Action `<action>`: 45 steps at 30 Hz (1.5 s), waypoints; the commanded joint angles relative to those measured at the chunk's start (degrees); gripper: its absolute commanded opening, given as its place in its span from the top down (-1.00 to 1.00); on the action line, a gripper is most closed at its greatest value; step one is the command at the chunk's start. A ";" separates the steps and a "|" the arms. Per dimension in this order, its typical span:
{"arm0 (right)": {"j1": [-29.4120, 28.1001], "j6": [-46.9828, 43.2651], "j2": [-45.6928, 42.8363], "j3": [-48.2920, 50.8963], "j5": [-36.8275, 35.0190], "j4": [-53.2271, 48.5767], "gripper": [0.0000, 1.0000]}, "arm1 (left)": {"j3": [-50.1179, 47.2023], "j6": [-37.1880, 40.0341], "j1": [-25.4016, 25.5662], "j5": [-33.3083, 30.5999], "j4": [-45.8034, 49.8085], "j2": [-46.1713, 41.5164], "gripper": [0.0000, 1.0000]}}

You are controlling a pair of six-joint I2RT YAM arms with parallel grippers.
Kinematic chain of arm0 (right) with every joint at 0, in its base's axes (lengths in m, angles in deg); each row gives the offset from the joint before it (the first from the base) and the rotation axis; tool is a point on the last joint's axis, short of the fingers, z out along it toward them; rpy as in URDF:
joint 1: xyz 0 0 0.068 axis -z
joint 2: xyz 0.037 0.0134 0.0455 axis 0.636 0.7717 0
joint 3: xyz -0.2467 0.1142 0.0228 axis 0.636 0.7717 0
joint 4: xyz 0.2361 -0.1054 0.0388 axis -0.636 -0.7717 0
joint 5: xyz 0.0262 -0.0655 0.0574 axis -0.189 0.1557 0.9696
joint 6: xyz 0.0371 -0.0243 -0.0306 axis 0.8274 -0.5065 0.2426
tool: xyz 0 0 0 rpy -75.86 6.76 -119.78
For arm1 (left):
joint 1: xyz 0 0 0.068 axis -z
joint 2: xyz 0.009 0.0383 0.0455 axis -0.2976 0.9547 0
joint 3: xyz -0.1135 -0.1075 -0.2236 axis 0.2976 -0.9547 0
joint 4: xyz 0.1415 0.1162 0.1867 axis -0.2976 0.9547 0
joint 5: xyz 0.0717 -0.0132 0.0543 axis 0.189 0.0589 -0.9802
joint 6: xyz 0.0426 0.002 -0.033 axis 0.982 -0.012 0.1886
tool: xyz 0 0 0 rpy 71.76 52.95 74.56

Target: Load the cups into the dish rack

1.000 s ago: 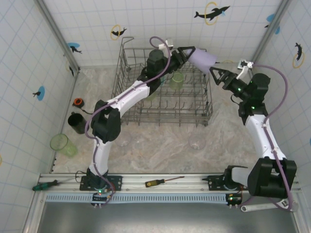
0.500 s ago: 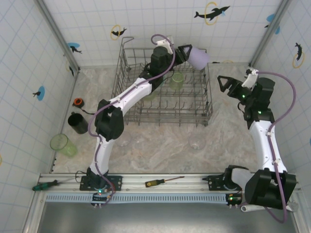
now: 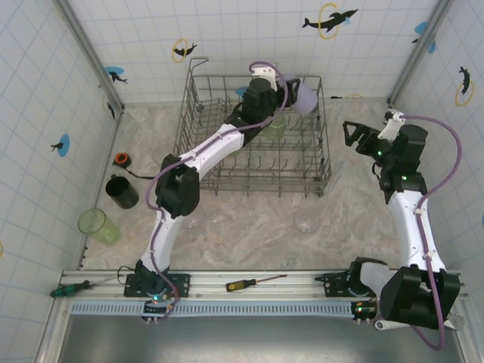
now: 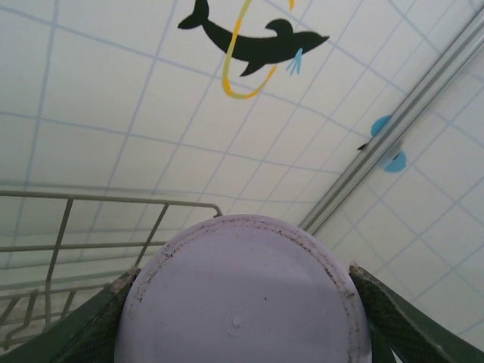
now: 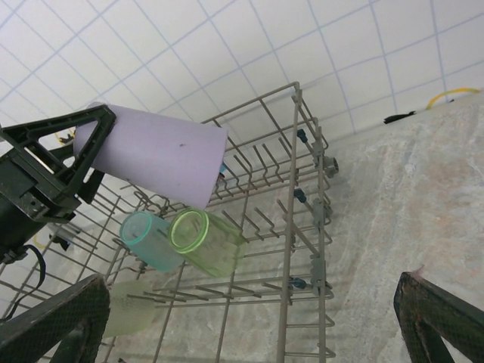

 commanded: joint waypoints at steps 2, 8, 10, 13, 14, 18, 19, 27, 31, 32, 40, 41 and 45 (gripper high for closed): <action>0.43 -0.73 -1.02 0.97 -0.96 0.63 -0.99 | 2.85 7.74 1.65 -3.71 0.32 1.29 1.00; 0.43 -0.74 -0.96 1.15 -0.78 0.97 -0.99 | 5.16 12.35 2.77 -6.58 1.62 2.99 1.00; 0.43 -0.76 -1.08 1.32 -0.83 1.16 -0.99 | 5.43 14.11 3.10 -6.91 1.57 2.99 1.00; 0.42 -0.73 -1.09 1.34 -0.78 1.30 -0.99 | 5.80 16.79 4.14 -9.03 1.87 5.37 1.00; 0.43 -0.80 -1.16 1.41 -0.78 1.34 -0.99 | 5.80 17.64 4.42 -9.51 1.94 5.60 1.00; 0.43 -0.66 -1.43 1.42 -0.78 1.17 -0.99 | 5.97 19.07 4.79 -10.61 2.07 6.44 1.00; 0.43 -0.68 -1.51 1.42 -0.70 1.30 -0.99 | 5.98 19.10 4.79 -10.66 2.08 6.65 1.00; 0.43 -0.42 -1.74 0.80 -0.27 1.37 -0.99 | 6.77 19.90 5.31 -10.21 1.67 8.81 1.00; 0.38 -0.19 -1.98 1.23 -0.33 1.60 -0.99 | 7.04 21.17 5.40 -10.91 2.12 9.49 1.00; 0.43 -0.13 -1.99 1.32 -0.27 1.66 -0.99 | 7.06 21.67 5.41 -11.40 2.26 9.64 1.00; 0.43 0.72 -1.63 1.46 0.54 2.55 -0.99 | 7.30 27.23 6.63 -13.78 1.57 11.18 1.00; 0.41 0.73 -1.56 1.41 0.69 2.57 -0.99 | 7.39 27.92 6.85 -13.97 1.18 11.51 1.00; 0.42 0.78 -1.53 1.32 0.71 2.57 -0.99 | 8.04 29.45 7.17 -14.26 0.66 12.76 1.00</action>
